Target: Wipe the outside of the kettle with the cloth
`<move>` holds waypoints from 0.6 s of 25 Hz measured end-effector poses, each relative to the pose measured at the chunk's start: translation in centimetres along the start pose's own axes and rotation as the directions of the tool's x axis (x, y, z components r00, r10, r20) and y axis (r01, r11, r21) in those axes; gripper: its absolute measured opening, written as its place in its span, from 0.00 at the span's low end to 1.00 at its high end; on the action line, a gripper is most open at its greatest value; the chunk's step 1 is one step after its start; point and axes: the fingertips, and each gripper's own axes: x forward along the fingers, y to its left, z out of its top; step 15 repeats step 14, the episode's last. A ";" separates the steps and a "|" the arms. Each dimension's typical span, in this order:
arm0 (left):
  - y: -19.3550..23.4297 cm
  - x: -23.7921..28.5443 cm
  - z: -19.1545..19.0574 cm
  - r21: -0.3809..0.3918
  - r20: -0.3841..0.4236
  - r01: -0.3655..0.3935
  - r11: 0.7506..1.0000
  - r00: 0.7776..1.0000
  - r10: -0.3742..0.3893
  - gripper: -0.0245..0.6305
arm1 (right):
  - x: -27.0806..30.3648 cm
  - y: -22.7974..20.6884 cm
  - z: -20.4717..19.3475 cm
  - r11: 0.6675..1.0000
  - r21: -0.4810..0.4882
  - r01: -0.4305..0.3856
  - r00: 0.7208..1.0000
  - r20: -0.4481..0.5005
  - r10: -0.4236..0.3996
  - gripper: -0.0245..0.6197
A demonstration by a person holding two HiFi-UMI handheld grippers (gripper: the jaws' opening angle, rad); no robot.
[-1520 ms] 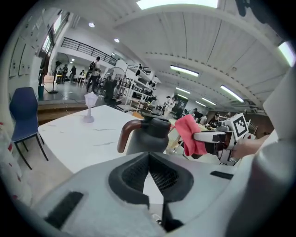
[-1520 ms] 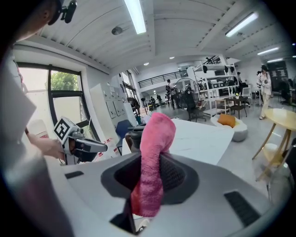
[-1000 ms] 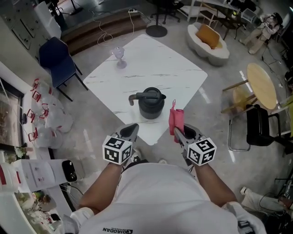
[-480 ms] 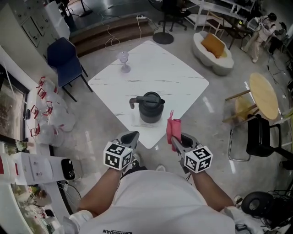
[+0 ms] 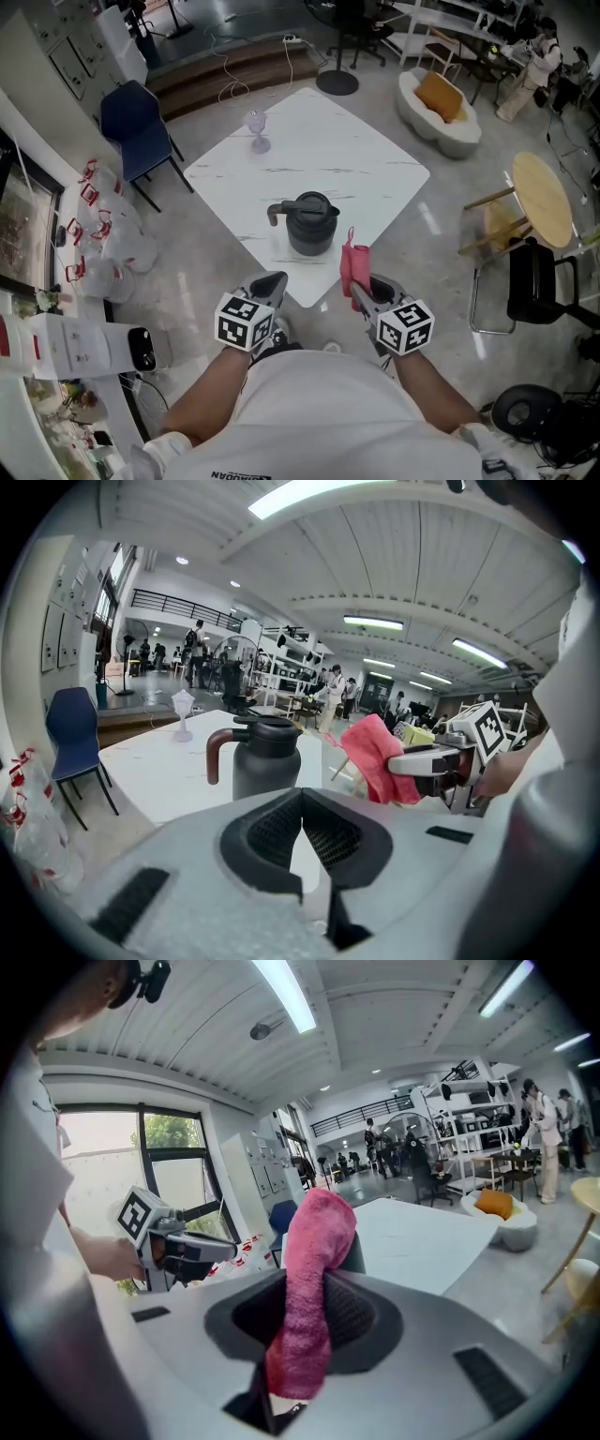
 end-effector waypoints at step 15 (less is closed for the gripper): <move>-0.1 -0.1 0.0 0.009 0.001 -0.002 1.000 1.000 0.002 0.04 | 0.0 -0.1 0.0 1.000 0.000 0.001 1.000 0.004 -0.001 0.20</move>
